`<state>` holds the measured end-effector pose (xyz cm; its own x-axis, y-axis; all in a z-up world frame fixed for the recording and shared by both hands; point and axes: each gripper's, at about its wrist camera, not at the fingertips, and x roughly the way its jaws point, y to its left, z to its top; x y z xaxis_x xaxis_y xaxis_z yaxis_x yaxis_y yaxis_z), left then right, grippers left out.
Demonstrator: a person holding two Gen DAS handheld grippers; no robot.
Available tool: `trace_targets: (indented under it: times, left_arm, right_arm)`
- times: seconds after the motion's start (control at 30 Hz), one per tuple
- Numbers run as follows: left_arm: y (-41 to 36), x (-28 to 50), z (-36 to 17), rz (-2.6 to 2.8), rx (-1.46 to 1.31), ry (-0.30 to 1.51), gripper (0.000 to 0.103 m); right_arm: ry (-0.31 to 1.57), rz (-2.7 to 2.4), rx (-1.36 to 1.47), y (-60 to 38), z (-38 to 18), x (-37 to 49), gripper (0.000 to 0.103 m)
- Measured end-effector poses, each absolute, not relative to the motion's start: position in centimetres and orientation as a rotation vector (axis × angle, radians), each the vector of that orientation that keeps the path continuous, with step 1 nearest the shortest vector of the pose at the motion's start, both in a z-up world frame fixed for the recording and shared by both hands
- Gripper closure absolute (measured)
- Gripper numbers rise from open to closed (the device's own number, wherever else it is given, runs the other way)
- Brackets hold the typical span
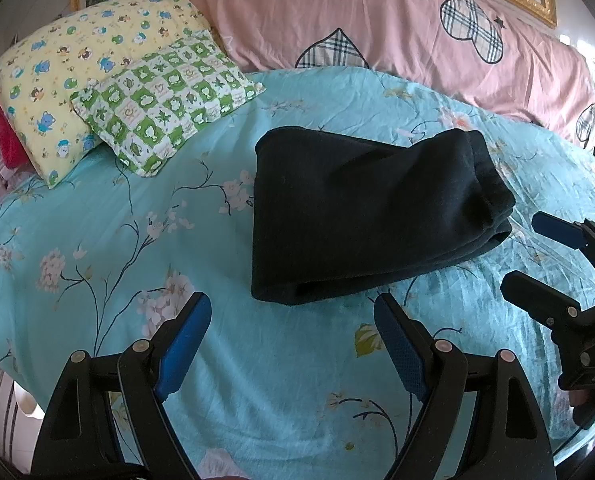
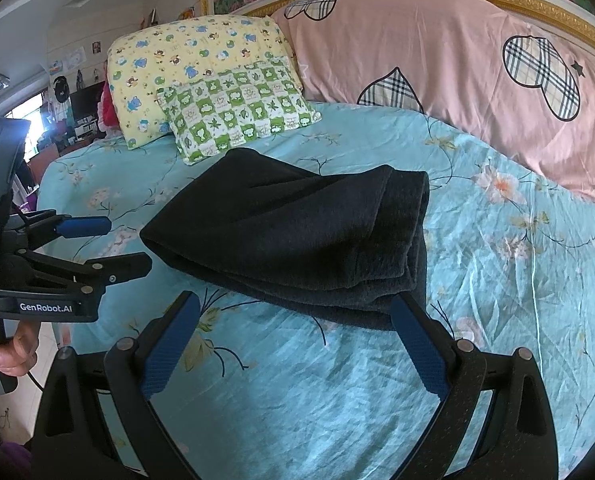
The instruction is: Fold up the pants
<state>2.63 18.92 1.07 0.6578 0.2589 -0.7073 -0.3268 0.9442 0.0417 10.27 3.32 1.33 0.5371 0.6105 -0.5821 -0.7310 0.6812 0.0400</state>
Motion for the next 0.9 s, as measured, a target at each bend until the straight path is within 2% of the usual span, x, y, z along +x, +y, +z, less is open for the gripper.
trace_targets:
  times: [0.9]
  left_arm:
    - [19.9,4.6,3.1,0.347,-0.083,0.744,0.019]
  right_arm:
    - [0.592,0.786,-0.207,2.9,3.0,12.2,0.004]
